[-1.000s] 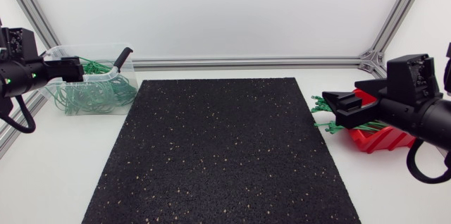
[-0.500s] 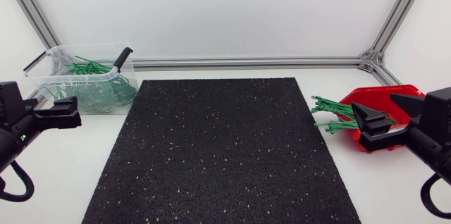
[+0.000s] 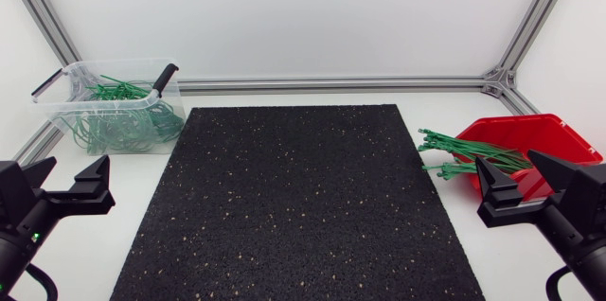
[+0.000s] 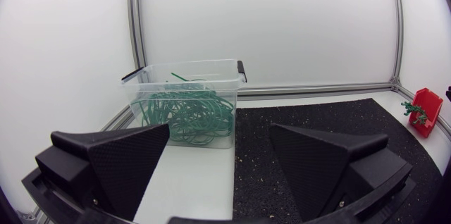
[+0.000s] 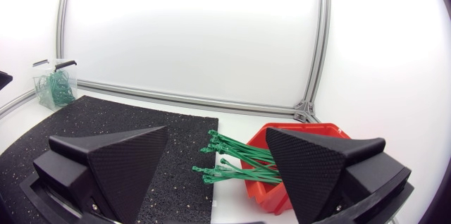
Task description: Take a green cable tie from the red box, thread the tail through the head to close it, then place it in the transparent bin on the left.
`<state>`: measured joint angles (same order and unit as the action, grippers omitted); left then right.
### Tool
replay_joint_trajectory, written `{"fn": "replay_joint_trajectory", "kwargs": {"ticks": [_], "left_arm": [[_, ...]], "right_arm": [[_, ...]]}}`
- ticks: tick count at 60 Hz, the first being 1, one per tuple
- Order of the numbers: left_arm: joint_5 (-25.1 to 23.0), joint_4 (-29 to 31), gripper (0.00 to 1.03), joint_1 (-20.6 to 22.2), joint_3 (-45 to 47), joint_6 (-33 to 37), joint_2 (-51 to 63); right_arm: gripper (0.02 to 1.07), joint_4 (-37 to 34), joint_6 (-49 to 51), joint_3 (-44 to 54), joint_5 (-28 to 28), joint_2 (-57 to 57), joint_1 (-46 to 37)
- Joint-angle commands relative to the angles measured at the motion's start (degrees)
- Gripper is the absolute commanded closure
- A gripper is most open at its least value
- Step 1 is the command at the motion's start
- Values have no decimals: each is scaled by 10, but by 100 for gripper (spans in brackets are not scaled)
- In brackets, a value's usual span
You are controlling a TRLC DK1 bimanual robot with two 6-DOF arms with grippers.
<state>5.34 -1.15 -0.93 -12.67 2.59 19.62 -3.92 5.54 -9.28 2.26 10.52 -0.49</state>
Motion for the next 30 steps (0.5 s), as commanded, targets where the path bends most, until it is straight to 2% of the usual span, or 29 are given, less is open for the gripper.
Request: {"fn": "replay_joint_trajectory", "kwargs": {"ticks": [1,17,30], "left_arm": [[-9,-2,4,4,27,-8,-27],[-29,4,4,6,72,-16,-103],[-45,9,4,8,109,-23,-166]], "right_arm": [[6,17,-21,30,-8,-27,2],[6,39,-55,91,-22,-103,5],[6,39,-55,93,-23,-105,5]]}}
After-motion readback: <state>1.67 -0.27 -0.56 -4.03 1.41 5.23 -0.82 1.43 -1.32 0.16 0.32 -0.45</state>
